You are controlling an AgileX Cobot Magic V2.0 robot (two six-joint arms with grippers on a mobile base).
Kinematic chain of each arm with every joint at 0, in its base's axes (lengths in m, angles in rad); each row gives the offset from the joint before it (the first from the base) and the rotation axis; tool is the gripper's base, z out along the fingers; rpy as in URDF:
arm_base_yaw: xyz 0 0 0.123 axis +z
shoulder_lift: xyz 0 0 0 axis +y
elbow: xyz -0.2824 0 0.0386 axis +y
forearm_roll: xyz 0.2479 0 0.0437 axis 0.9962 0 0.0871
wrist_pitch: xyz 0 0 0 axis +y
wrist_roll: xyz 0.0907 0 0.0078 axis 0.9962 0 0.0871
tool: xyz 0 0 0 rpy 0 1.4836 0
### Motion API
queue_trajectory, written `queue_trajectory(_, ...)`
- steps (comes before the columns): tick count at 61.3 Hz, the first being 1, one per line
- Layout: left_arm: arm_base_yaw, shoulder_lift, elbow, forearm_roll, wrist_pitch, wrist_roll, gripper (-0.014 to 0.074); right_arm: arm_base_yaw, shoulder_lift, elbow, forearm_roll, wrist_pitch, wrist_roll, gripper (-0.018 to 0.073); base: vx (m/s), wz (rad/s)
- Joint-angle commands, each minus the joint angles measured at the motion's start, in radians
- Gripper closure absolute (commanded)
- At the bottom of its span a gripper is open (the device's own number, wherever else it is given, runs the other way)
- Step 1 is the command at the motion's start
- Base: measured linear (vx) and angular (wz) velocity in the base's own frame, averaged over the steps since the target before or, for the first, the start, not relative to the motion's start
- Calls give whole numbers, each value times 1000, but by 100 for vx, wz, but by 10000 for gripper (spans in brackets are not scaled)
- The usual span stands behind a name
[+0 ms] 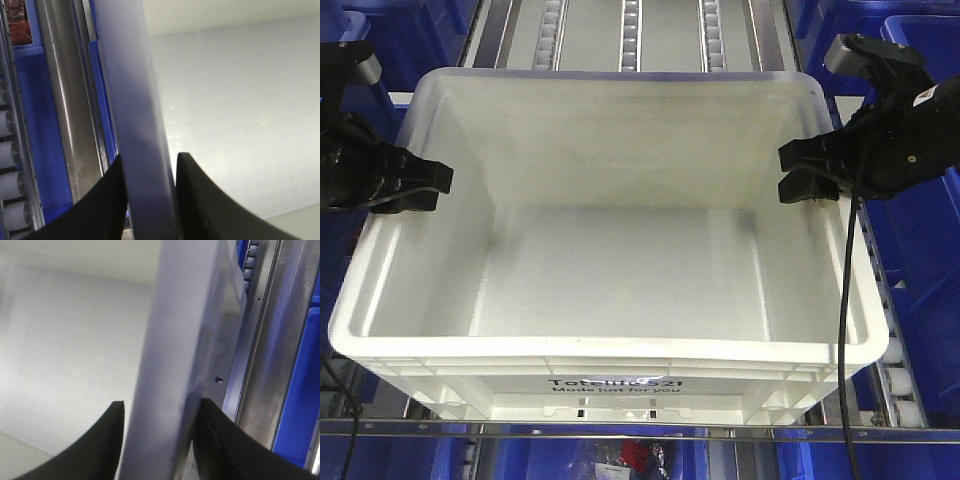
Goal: Move bin from left to right shelf
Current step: 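Close both grippers on the tote's side rims, then pull the gripped tote off the shelf toward the robot with both grippers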
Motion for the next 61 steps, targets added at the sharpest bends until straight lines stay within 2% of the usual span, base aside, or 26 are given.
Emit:
queue_trajectory(1, 3, -57, -35, 8, -78, 29, 605, -4, -58, -32, 22, -50, -46, 564, 0, 0)
queue_trajectory(23, 3, -164, -35, 8, -118, 29, 604, -4, -136, -32, 22, -57, -41, 564, 0, 0)
queue_trajectory(61, 3, -186, -35, 7, -69, 29, 604, -5, -219, -32, 22, -52, -28, 564, 0, 0)
